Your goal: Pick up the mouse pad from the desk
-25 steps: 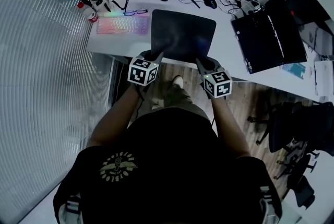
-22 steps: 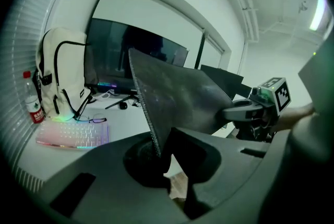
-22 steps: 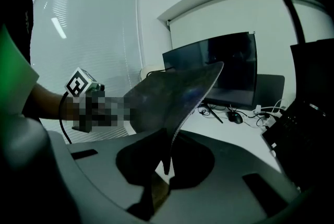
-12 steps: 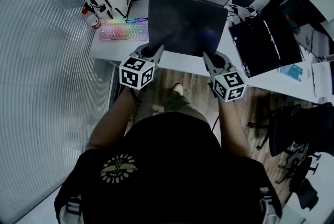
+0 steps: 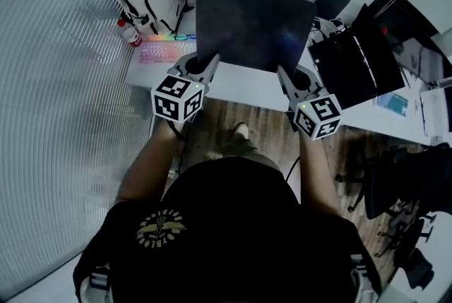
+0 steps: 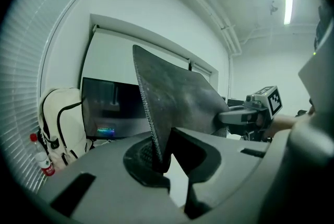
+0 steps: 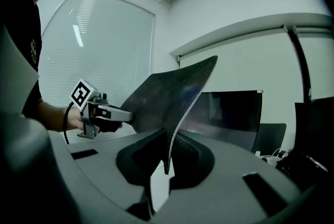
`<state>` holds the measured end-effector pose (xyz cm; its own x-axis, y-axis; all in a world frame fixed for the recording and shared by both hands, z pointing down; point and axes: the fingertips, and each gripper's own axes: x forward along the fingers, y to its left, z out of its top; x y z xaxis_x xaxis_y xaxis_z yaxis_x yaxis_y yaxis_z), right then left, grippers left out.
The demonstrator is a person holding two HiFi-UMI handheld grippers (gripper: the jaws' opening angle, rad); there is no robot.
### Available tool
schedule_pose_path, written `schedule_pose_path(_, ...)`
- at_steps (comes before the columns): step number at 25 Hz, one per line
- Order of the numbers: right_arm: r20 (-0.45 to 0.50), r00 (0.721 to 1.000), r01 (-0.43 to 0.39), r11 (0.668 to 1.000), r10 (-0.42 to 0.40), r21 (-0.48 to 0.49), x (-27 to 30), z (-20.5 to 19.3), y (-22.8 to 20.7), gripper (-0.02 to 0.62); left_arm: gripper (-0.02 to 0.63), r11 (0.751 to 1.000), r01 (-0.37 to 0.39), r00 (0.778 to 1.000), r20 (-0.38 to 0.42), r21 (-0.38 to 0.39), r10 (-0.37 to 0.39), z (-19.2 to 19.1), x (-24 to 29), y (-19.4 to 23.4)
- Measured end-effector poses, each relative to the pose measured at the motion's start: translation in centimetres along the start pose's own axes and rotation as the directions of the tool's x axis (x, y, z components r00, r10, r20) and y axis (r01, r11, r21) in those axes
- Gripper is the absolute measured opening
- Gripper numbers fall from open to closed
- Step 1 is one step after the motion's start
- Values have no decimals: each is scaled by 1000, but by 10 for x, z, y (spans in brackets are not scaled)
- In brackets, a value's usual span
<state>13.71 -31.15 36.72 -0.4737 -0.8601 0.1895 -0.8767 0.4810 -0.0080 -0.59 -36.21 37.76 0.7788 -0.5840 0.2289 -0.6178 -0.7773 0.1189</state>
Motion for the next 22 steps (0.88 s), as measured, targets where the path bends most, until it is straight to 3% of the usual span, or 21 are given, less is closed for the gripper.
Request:
schedule_pose_path(7,55,998,5,999,-3,-35,-7,40,2,14,21,999,-1,998,70,50,-3,43,-12,-5)
schedule_pose_path(22,95,995,22,997,-15,-74,-9,69,15,14,21,997,-11,994,109,79,2,65,-31,-4)
